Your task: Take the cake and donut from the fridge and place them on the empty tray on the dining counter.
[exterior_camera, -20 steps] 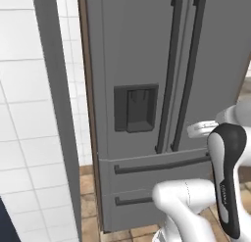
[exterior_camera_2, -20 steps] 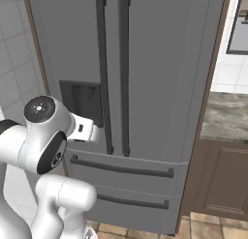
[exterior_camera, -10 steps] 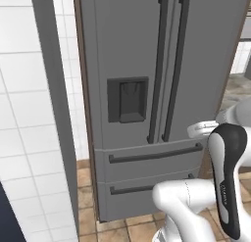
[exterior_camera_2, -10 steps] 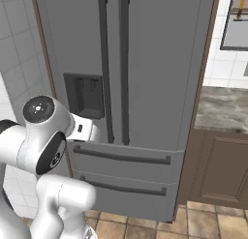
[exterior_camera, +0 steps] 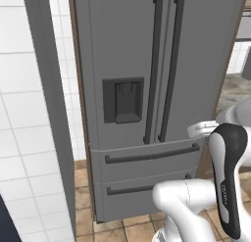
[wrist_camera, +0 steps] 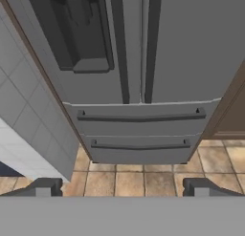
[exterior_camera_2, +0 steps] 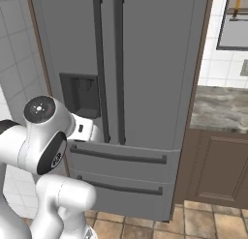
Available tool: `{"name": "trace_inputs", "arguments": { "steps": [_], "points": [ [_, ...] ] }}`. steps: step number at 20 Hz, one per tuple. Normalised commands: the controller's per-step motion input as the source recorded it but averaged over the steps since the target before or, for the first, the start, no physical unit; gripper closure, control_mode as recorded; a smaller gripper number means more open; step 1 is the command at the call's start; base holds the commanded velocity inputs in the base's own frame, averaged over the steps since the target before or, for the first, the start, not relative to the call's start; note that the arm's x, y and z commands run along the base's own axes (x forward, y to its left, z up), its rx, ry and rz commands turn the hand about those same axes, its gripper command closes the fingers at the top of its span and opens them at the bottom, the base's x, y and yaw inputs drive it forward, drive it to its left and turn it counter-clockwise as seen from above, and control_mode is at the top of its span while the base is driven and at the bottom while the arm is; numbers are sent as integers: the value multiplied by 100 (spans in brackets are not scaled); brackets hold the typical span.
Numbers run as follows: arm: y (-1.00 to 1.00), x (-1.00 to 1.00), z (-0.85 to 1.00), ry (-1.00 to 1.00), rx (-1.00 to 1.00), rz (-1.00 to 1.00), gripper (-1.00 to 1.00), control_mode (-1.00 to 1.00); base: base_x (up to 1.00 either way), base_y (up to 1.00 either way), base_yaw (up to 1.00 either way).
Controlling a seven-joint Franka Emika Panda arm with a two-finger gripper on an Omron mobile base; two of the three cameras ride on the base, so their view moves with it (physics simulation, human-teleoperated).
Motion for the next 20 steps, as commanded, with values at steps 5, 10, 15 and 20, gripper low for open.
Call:
{"name": "trace_inputs", "arguments": {
  "steps": [5,10,15,20],
  "points": [
    [0,0,0,0,0,0,-100,100,0,0,0],
    [9,58,0,-1,0,-2,-100,-100,6,0,0],
    [3,99,0,-2,0,-5,-100,-100,0,0,0],
    [1,81,1,-6,0,-2,-100,-100,0,0,0]
  ]
}}
